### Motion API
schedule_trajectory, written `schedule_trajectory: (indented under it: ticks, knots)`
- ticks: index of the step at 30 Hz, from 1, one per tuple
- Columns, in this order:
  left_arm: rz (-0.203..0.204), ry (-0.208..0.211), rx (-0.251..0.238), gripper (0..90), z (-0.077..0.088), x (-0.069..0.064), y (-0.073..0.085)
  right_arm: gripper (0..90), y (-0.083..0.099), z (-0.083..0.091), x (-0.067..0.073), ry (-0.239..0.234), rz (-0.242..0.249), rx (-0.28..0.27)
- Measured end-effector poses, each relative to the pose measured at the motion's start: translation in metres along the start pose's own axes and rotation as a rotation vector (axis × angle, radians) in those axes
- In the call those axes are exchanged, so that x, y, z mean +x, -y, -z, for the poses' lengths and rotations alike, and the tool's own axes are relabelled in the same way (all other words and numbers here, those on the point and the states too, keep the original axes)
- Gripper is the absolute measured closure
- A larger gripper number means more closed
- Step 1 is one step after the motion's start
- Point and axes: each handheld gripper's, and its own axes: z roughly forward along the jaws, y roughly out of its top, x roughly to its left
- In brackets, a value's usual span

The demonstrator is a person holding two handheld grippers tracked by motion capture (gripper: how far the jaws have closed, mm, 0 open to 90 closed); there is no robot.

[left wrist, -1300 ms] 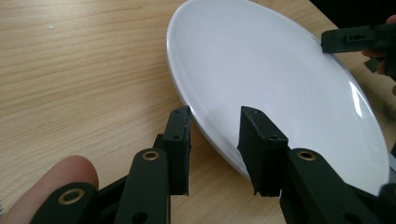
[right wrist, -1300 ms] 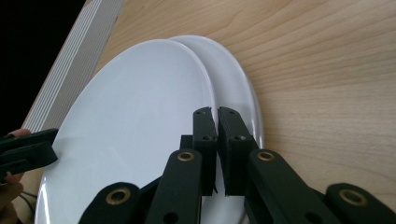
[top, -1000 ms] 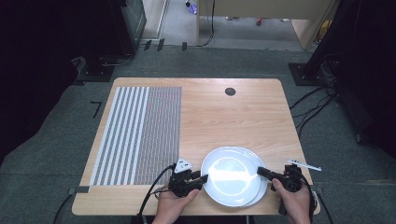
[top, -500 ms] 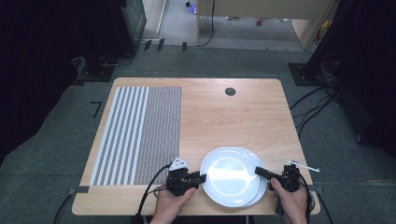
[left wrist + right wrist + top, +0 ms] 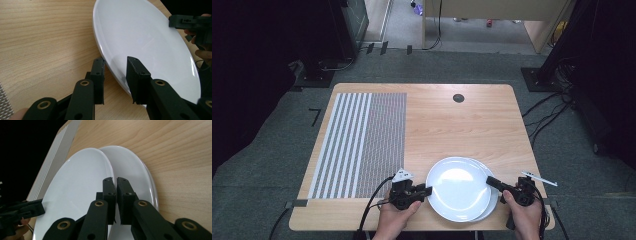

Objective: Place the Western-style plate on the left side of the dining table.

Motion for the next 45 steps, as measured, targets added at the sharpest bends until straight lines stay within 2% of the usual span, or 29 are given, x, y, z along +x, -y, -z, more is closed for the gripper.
schedule_trajectory:
  ticks: [5, 9, 12, 18, 21, 26, 30, 32, 40, 45]
  knots:
    - [-0.001, 0.004, -0.004, 69.3, 0.000, 0.000, 0.001, 86.5, 0.001, -0.002, -0.002, 0.005, -0.003, 0.009]
    - [-0.005, 0.006, -0.003, 69.2, -0.001, -0.001, 0.001, 85.0, 0.004, -0.006, -0.002, 0.044, 0.017, 0.026]
    - [-0.002, 0.011, -0.001, 69.4, -0.001, 0.000, 0.001, 85.0, 0.004, -0.007, -0.001, 0.042, 0.010, 0.029]
    - [0.027, 0.037, 0.006, 70.9, 0.000, 0.003, 0.000, 86.1, 0.004, -0.004, 0.003, 0.029, 0.002, -0.008]
    - [0.050, 0.052, 0.012, 71.2, 0.001, 0.006, 0.000, 86.0, 0.003, -0.004, 0.012, 0.065, 0.022, -0.026]
    - [0.065, 0.056, 0.005, 72.6, 0.003, 0.008, -0.001, 86.6, 0.003, -0.002, 0.014, 0.042, -0.030, -0.040]
    - [0.069, 0.056, 0.008, 73.0, 0.003, 0.008, -0.001, 86.8, 0.003, 0.000, 0.016, 0.036, -0.035, -0.056]
    - [0.069, 0.059, 0.009, 73.2, 0.004, 0.008, -0.002, 87.0, 0.002, 0.002, 0.018, 0.023, -0.053, -0.072]
    - [0.083, 0.066, 0.015, 73.6, 0.005, 0.010, -0.002, 86.7, 0.001, 0.000, 0.023, 0.040, -0.050, -0.074]
    - [0.088, 0.060, 0.016, 73.7, 0.006, 0.011, -0.003, 86.3, -0.002, 0.001, 0.027, 0.023, -0.052, -0.085]
